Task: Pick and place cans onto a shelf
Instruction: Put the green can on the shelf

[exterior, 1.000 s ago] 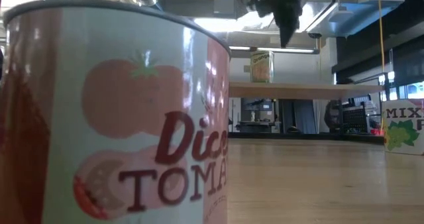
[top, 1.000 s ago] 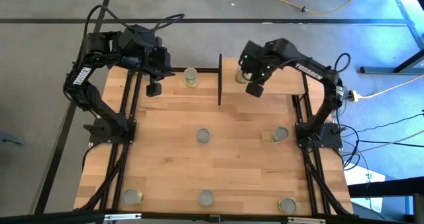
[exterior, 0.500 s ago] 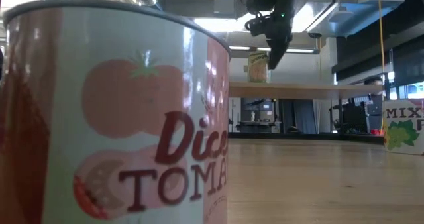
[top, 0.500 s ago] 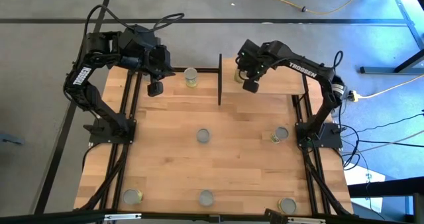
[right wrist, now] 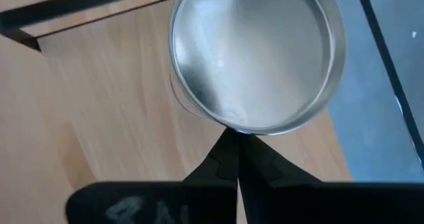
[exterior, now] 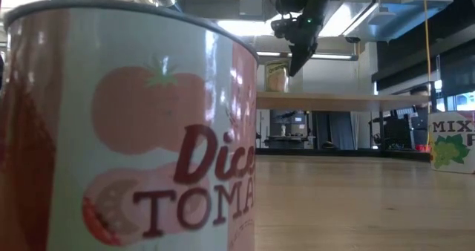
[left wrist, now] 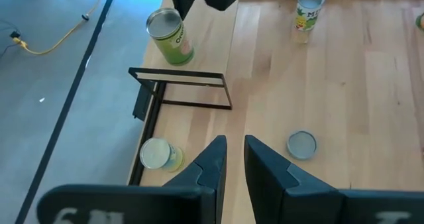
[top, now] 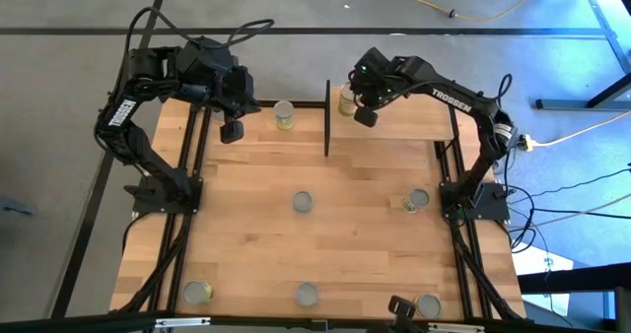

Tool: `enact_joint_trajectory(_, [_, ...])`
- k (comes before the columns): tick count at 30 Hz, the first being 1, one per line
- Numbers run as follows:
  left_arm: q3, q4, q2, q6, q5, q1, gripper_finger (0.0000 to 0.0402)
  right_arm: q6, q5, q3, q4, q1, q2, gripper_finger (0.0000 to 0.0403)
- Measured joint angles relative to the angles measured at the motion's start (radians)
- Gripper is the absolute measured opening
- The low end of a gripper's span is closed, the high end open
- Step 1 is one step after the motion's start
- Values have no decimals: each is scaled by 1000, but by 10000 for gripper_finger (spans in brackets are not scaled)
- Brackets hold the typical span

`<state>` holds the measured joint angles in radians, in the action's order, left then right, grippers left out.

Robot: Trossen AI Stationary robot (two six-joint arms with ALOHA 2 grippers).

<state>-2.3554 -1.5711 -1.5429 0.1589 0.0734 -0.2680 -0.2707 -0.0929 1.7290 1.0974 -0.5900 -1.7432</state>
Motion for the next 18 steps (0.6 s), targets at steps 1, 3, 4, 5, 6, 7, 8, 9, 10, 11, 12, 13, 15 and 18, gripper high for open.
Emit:
enact_joint_trajectory(1, [0, 0, 0, 0, 4, 0, 46, 0, 5, 0, 23, 0, 0, 0])
enact_joint_trajectory(3, [0, 0, 0, 0, 14, 0, 46, 6, 49, 7, 99, 0, 0, 0])
enact_joint_trajectory(4, [0, 0, 0, 0, 15, 0, 46, 8, 85, 10, 132, 0, 0, 0])
enact_joint_trajectory(5, [0, 0, 0, 0, 15, 0, 46, 5, 125, 11, 154, 2, 0, 0])
enact_joint_trajectory(6, [0, 0, 0, 0, 15, 0, 46, 0, 166, 11, 165, 7, 0, 0])
enact_joint_trajectory(7, [0, 0, 0, 0, 15, 0, 46, -4, 202, 11, 165, 13, 0, 0])
enact_joint_trajectory(8, [0, 0, 0, 0, 15, 0, 46, -9, 221, 11, 150, 20, 0, 0])
enact_joint_trajectory(9, [0, 0, 0, 0, 15, 0, 46, -20, 225, 11, 121, 29, -1, 0])
enact_joint_trajectory(10, [0, 0, 0, 0, 15, 0, 46, -24, 228, 12, 87, 36, -5, 0])
enact_joint_trajectory(11, [0, 0, 0, 0, 15, 0, 46, -24, 230, 12, 56, 41, -10, 0])
enact_joint_trajectory(12, [0, 0, 0, 0, 15, 0, 46, -22, 229, 12, 34, 45, -17, 0])
enact_joint_trajectory(13, [0, 0, 0, 0, 15, 0, 46, -21, 223, 12, 20, 46, -22, 0])
enact_joint_trajectory(15, [0, 0, 0, 0, 15, 0, 46, -21, 187, 12, 3, 50, -32, 0])
enact_joint_trajectory(18, [0, 0, 0, 0, 15, 0, 46, -24, 124, 12, 1, 51, -48, 0])
